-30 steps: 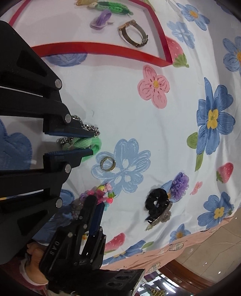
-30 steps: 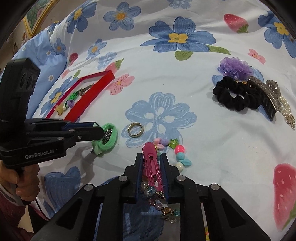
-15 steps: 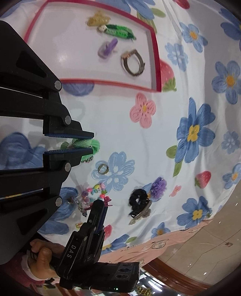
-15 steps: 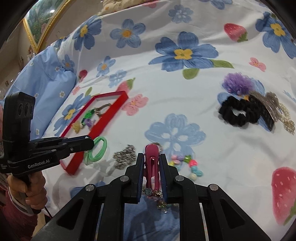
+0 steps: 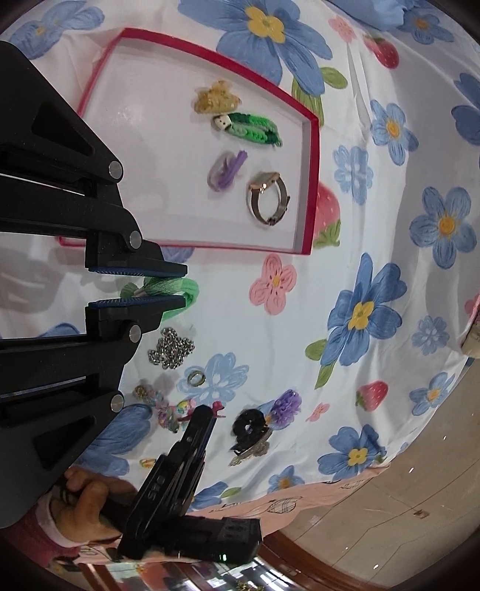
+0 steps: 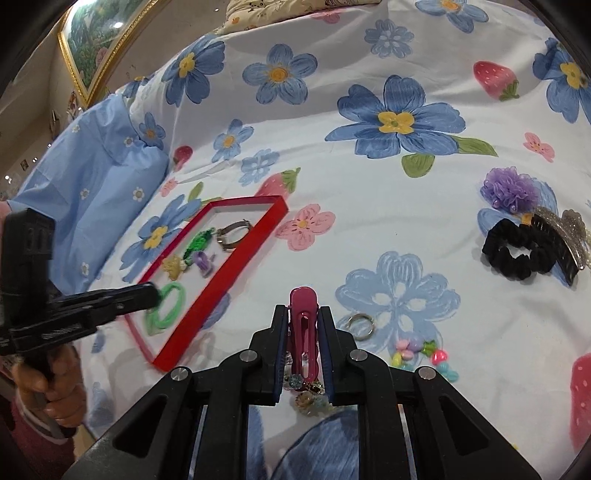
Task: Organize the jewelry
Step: 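Carry the bow keychain and pink clip in both grippers toward the tray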
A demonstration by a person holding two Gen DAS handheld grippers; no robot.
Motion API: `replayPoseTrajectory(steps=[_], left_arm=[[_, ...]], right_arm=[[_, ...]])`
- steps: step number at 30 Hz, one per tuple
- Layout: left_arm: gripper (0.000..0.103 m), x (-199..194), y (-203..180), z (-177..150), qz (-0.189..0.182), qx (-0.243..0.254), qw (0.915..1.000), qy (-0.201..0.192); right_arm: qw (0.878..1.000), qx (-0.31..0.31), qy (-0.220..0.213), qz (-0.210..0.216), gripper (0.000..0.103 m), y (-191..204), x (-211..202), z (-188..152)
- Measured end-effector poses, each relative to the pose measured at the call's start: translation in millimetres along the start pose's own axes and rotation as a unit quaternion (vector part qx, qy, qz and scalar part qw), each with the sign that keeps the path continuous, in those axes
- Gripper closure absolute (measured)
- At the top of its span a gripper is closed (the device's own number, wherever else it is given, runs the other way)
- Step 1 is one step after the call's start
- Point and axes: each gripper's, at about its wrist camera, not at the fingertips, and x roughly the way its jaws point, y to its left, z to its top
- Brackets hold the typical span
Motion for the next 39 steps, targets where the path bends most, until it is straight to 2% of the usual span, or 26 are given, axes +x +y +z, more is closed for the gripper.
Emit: replayPoseTrajectory(steps=[7,9,13,16,21,26,39], left_arm=[[0.095,-3.3,4.1,-1.5,0.001,-0.004,1.0000,-0.005],[0.095,-2.6,6.8,-1.5,0.000,-0.007,1.0000,-0.003],[0.095,-4.2,9.6,-3.1,0.000,-0.012,0.9999,-0.004],[0.095,-5.8,9.7,-4.2,-0.001,-0.013,0.9999,-0.006],[0.095,-7.2,15.8,-4.2,0.003,-0.016,0.9998,-0.008],[0.095,-14.6,31.2,-5.0,0.018,-0.030,0.9993,-0.016],[0.095,-34.2,101.5,-12.7,0.064,-0.090,0.9932,-0.036]], right_arm=[[0.999,0.040,0.008,-0.013,0.087,-28.3,12.8,-3.3],[0.998,0.058,-0.003,0.001,0.087,-34.4,7.8,-2.5],[0.990,0.118,-0.026,0.073,0.087,-50.3,1.9,0.3],[0.993,0.115,-0.011,0.017,0.087,-52.8,8.8,-0.9],[0.993,0.118,-0.012,0.028,0.087,-55.9,8.1,-6.4],[0.994,0.098,-0.011,0.047,0.087,-32.6,9.2,-0.4],[0.993,0.004,0.023,0.117,0.087,80.3,47.8,18.7]])
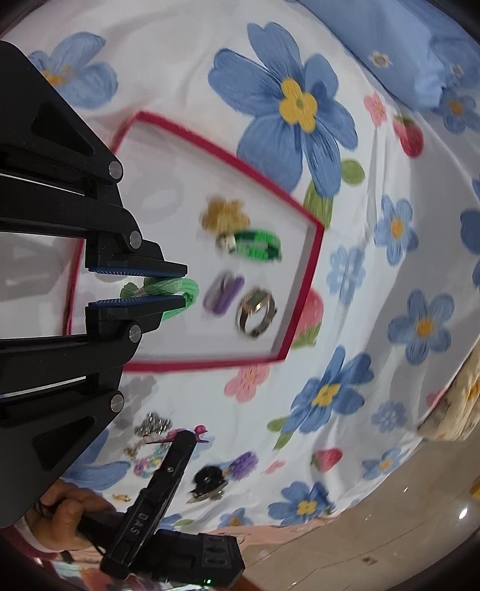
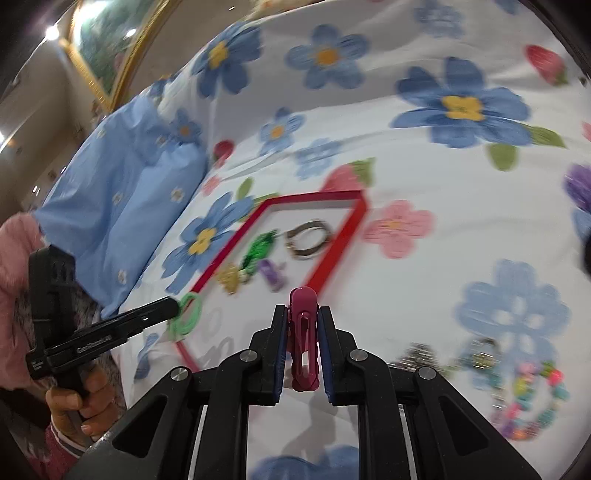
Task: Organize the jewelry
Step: 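Carry the bow keychain and pink clip in both grippers toward the tray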
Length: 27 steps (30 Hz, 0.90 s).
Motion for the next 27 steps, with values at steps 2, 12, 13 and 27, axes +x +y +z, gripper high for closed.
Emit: replayPoseTrajectory(steps=[2,12,13,27], left_arm=[[0.095,1.1,10.3,0.7,0.005,-0.009,0.9999,-0.001],[0.095,23.4,39.6,5.6,0.021,-0.029,0.9993,0.009],[0.095,26.9,41.1,6.4,0.021,-0.030,0.9993,0.012],[0.095,65.8,50.5,9.1,0.037,-0.033,0.9980,0.040]], right_arm=[[1.000,-0.017,0.008,0.002,0.087,13.8,11.5,2.7],[0.996,-0.066,0.051,-0.005,0.087,48.6,61.4,14.6],[0.996,-0.072,0.056,-0.009,0.087,50.8,66.8,15.5],[0.985,-0.114,0.112,-0.064,0.087,50.1,123.6,17.5]])
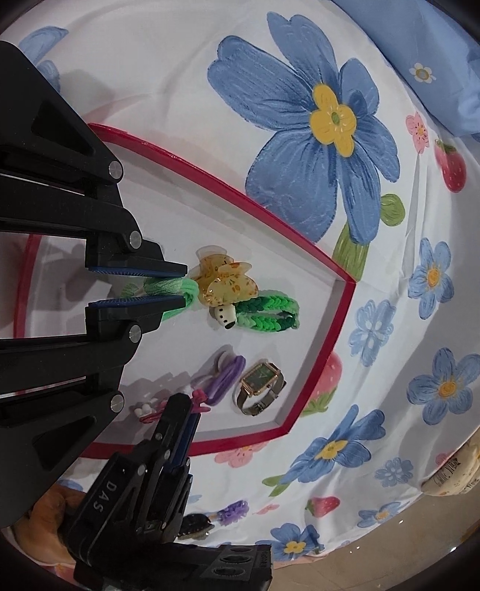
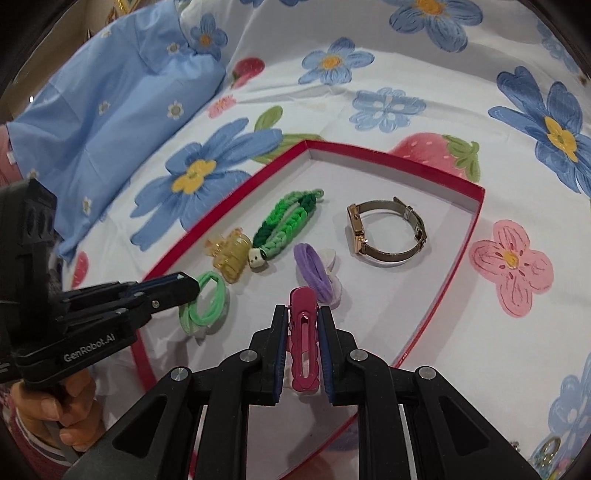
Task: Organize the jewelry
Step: 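Carry the bow keychain and pink clip in both grippers toward the tray, then open both grippers to drop the bow keychain and pink clip into the tray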
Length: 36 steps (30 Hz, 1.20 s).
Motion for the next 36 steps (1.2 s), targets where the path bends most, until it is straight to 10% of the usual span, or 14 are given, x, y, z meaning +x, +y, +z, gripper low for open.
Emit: replayPoseTrajectory(steps=[15,22,36], left_arm=[[0.093,9.5,-1.2,-0.9,0.012,0.006,0.9998,0.013],[0.068,2.1,0.9,-1.0,0.012,-0.005,0.9999,0.009],[0.060,-39.2,-11.8,-12.6,-0.005,-0.021,0.9995,-0.021]], right_arm=[[1.000,-0.019,0.014,-0.007,0.085,3.5,11.5,0.7],[1.000,-0.003,0.007,0.010,0.082,1.4,5.4,0.3],[0.997,0.040,-0.063,0.028,0.066,-16.4,-69.1,-18.6]])
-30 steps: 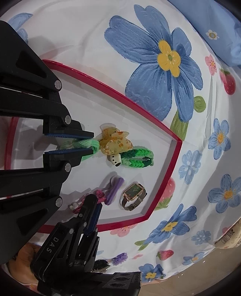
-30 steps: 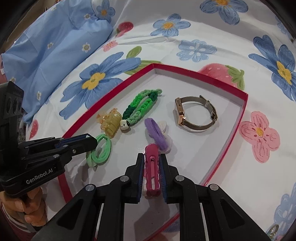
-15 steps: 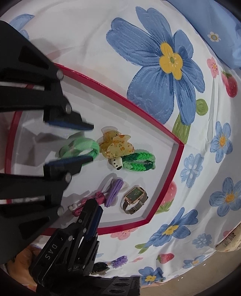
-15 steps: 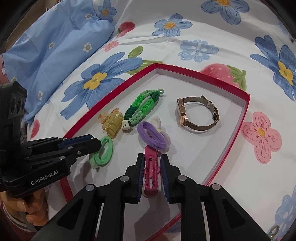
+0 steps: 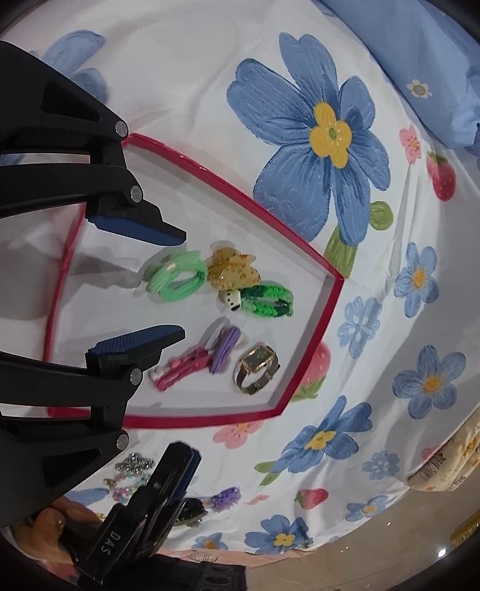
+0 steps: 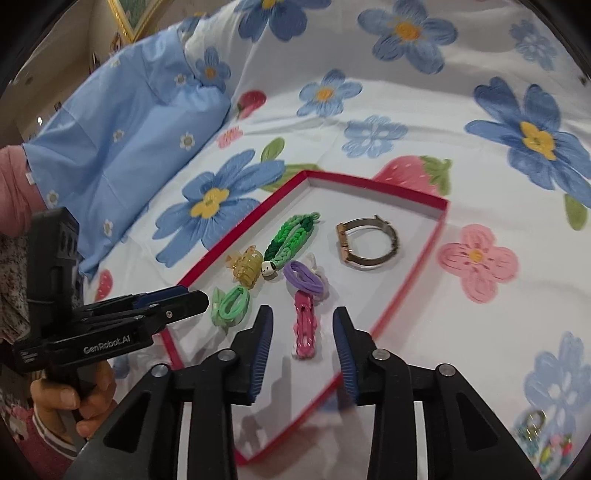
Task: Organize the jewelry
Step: 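Open both grippers to drop the bow keychain and pink clip into the tray, then move both grippers back toward the silver chain and beaded bracelet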
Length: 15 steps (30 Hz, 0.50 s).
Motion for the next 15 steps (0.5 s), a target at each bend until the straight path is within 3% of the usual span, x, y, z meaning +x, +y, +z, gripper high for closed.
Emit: replayPoseTrajectory(steps=[15], left_arm=[[0.054,-17.0,-70.7,-27.6,-0.043,0.058,0.9974,0.010]], right_arm=[[0.997,0.062,-0.038,-0.038,0.064,-55.2,-78.1,-46.7]])
